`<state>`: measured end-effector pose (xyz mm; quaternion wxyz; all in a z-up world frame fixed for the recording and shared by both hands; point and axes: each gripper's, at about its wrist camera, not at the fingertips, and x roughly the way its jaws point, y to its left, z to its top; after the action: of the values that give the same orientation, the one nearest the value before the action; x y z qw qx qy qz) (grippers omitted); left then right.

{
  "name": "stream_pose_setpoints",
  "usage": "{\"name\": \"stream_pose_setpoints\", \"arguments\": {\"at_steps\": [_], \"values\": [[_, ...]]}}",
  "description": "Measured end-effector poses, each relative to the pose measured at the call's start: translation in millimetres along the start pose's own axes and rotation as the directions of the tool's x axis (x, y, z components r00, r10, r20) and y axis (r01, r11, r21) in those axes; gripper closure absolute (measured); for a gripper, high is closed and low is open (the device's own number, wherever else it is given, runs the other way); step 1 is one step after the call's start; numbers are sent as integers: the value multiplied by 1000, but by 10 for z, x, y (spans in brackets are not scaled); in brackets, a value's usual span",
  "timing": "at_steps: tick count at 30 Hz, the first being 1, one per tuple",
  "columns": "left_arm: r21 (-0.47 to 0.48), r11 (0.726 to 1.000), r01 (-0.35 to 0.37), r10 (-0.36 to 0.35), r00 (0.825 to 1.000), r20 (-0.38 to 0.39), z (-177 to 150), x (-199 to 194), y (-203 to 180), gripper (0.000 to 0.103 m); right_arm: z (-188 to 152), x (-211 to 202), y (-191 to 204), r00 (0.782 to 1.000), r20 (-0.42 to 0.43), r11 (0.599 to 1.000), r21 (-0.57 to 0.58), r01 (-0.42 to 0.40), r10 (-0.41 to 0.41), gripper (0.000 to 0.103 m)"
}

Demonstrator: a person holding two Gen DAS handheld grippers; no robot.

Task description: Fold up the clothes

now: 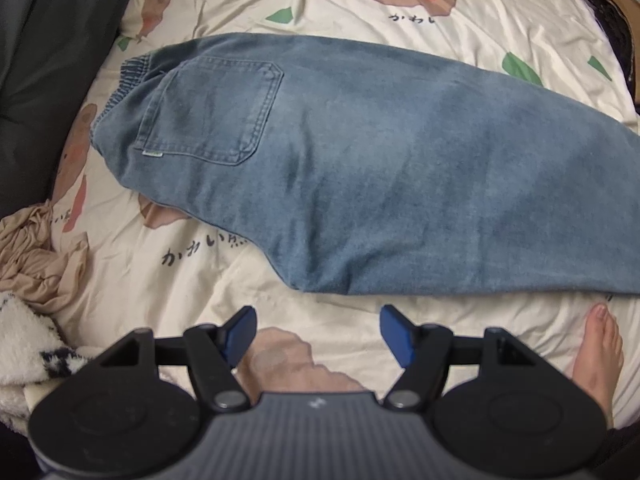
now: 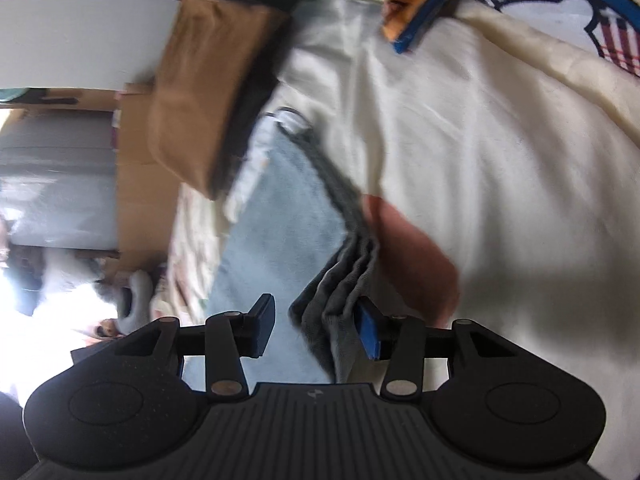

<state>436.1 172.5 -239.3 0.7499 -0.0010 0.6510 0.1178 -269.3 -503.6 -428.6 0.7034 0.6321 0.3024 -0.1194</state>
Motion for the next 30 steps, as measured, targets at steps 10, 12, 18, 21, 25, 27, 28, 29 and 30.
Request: {"name": "stream_pose_setpoints", "arguments": {"at_steps": [10, 12, 18, 21, 25, 27, 28, 29, 30], "values": [[-21, 1000, -8, 8, 1000, 7, -7, -64, 109, 32, 263, 233, 15, 996, -77, 998, -43, 39, -42, 57], [-34, 999, -8, 8, 1000, 7, -21, -63, 129, 32, 245, 198, 87, 995, -99, 998, -64, 6, -12, 67], [-50, 999, -9, 8, 1000, -10, -105, -32, 143, 32, 223, 171, 151, 994, -105, 995, -94, -15, 5, 68], [-41, 999, -13, 13, 1000, -19, -132, -20, 142, 32, 267, 302, 109, 991, -117, 993, -105, 48, -61, 67], [-42, 999, -15, 14, 1000, -18, -121, -30, 155, 32, 348, 469, 81, 986, -137, 991, -111, 77, -92, 68], [-43, 999, -15, 14, 1000, -17, -103, -27, 153, 32, 389, 524, 97, 984, -147, 990, -119, 78, -95, 67], [-44, 999, -13, 12, 1000, -16, -92, -20, 149, 32, 408, 547, 114, 984, -151, 989, -126, 78, -97, 67], [-45, 999, -12, 11, 1000, -15, -81, -12, 144, 32, 423, 565, 132, 983, -155, 988, -133, 79, -100, 67], [-45, 999, -9, 9, 1000, -14, -73, -4, 134, 32, 436, 580, 156, 982, -160, 986, -145, 79, -102, 67]]}}
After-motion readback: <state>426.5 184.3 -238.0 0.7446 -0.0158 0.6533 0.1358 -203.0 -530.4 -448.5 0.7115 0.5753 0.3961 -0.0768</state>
